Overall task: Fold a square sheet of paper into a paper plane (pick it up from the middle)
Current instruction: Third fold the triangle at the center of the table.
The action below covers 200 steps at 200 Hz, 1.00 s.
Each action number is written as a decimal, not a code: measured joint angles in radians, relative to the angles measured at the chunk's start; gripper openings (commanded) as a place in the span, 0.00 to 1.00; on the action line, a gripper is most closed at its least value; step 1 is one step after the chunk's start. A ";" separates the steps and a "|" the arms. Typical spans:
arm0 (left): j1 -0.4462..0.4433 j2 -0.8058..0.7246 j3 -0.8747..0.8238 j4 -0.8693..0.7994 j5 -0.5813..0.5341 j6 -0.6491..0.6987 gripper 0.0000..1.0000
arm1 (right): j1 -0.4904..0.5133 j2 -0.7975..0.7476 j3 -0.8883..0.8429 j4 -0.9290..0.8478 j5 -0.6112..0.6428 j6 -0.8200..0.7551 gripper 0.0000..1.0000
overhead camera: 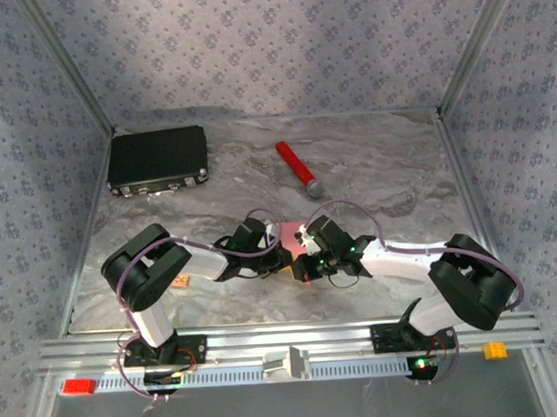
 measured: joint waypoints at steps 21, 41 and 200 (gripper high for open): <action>0.000 0.000 0.000 0.000 0.000 0.002 0.00 | 0.000 0.022 0.015 -0.001 0.002 0.000 0.07; 0.000 0.001 0.003 -0.005 0.001 0.003 0.00 | 0.002 0.043 0.023 -0.001 0.006 0.000 0.07; 0.000 0.006 0.010 -0.008 0.004 0.006 0.00 | 0.000 -0.018 -0.063 -0.014 0.018 0.011 0.09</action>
